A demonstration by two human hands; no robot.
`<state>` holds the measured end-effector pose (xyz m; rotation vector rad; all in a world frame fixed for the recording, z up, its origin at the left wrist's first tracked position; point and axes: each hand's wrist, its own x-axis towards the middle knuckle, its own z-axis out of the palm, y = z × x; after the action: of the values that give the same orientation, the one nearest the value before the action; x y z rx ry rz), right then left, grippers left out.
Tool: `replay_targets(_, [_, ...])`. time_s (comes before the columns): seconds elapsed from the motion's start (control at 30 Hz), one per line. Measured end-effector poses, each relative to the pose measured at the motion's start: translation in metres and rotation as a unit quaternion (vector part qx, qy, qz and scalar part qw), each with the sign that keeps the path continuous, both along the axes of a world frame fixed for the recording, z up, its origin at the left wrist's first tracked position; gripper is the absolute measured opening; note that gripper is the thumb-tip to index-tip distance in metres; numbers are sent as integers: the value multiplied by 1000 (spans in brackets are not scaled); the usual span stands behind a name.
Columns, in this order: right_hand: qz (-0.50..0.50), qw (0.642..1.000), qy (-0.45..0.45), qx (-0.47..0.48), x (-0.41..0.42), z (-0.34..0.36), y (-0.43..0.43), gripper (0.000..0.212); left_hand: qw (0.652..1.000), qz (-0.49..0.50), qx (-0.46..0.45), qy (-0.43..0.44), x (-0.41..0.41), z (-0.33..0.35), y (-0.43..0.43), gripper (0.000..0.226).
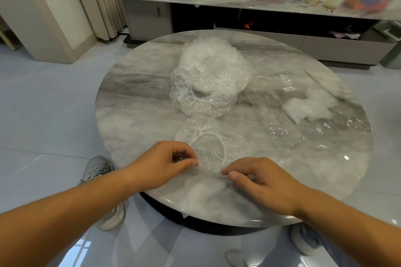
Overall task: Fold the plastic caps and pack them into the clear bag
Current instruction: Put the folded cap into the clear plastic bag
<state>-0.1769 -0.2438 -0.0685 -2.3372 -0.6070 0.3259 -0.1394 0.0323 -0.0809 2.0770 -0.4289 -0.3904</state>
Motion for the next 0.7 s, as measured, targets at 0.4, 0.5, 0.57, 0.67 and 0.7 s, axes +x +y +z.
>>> replay_targets(0.4, [-163, 982, 71, 62, 26, -14, 12, 3, 987, 136, 78, -47, 14, -3, -18, 24])
replay_targets(0.5, [-177, 983, 45, 27, 33, -15, 15, 5, 979, 147, 128, -64, 21, -1, -22, 36])
replay_targets(0.57, [-173, 985, 6, -2, 37, -15, 16, 12, 974, 150, 152, -69, 23, -1, -24, 45])
replay_targets(0.67, [-152, 987, -36, -47, 44, -16, 17, 21, 970, 160, 166, -74, 24, -1, -26, 60])
replay_targets(0.7, [-147, 986, -45, -63, 46, -16, 17, 22, 968, 164, 172, -78, 25, -1, -26, 66])
